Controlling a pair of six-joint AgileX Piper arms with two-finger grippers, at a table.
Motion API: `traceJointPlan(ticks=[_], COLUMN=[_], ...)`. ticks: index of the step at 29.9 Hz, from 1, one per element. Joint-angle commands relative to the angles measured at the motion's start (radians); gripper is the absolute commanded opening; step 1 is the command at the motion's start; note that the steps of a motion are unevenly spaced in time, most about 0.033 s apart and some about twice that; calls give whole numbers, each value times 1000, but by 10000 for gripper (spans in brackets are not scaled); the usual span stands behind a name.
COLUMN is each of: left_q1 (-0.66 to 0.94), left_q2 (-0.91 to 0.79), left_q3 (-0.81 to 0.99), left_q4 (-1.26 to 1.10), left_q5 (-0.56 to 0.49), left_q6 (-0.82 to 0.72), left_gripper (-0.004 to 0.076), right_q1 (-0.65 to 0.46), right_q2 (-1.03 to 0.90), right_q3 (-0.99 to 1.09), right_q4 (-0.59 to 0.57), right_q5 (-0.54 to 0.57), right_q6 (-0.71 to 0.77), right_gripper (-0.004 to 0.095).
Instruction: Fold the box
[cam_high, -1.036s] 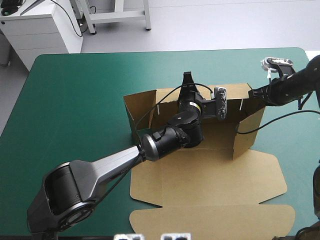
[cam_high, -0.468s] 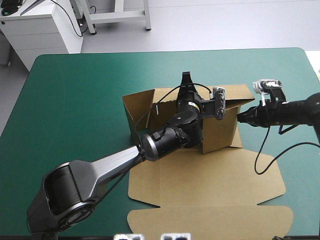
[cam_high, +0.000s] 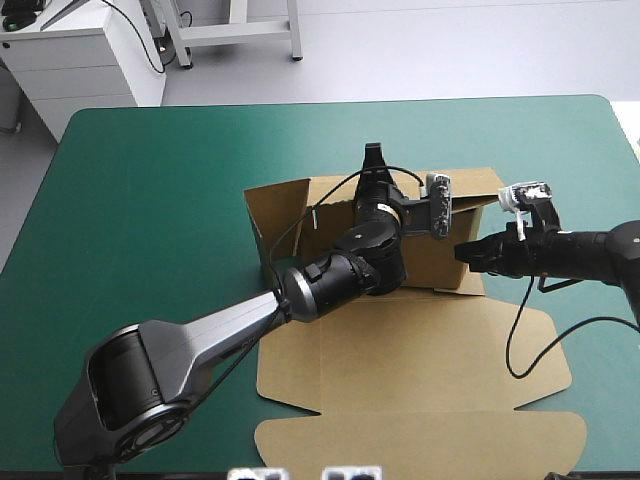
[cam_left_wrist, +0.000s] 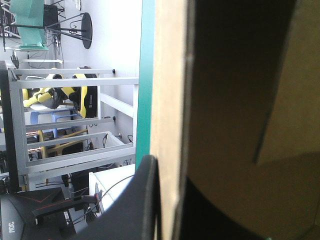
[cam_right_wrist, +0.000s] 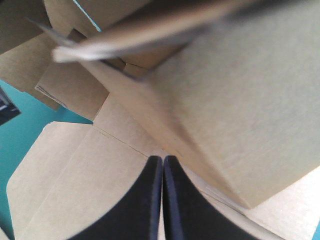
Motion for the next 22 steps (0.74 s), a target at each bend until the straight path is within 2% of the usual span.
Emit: traceJointPlan(ticks=[1, 5, 14, 22], left_q1=[-10, -10, -10, -10], left_q2=[-59, -59, -59, -59], left_q3=[-24, -24, -24, -24], left_q4=[7, 7, 7, 4], left_q5=[-38, -35, -39, -51], left_q6=[-15, -15, -17, -17], left_gripper=[-8, -8, -8, -8], right_q1=[2, 2, 2, 4], right_q2=[-105, -187, -232, -153], right_q3=[-19, -19, -19, -19], right_q4=[0, -69, -73, 35], right_q5=[47, 91, 101, 97], right_q6=[59, 101, 77, -49], right_gripper=[0, 0, 1, 0])
